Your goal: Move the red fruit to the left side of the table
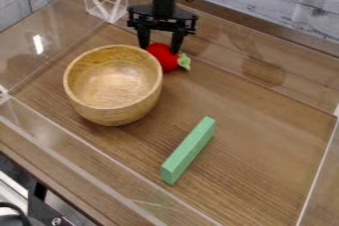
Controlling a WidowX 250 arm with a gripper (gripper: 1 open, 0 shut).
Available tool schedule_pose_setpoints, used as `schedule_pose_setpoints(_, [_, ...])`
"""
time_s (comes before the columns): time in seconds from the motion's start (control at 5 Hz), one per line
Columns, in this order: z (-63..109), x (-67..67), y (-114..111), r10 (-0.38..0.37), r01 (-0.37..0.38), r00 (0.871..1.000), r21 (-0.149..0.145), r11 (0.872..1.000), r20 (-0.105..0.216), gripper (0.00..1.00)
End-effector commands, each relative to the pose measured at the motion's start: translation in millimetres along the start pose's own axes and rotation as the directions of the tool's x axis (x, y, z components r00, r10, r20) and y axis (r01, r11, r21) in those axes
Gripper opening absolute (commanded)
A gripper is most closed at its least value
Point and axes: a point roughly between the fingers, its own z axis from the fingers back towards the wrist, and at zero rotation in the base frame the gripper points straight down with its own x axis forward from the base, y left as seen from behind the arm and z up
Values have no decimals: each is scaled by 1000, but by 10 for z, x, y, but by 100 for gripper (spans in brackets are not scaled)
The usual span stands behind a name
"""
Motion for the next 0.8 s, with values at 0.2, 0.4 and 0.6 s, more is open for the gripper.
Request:
schedule_pose_setpoints(0.2, [284, 138, -27, -48, 55, 995, -76, 996, 84, 0])
schedule_pose_setpoints(0.4, [482, 167, 18, 18, -7, 995, -110, 994, 101, 0])
schedule_pose_setpoints(0.6, [689, 206, 68, 85, -68, 990, -147, 987, 115, 0])
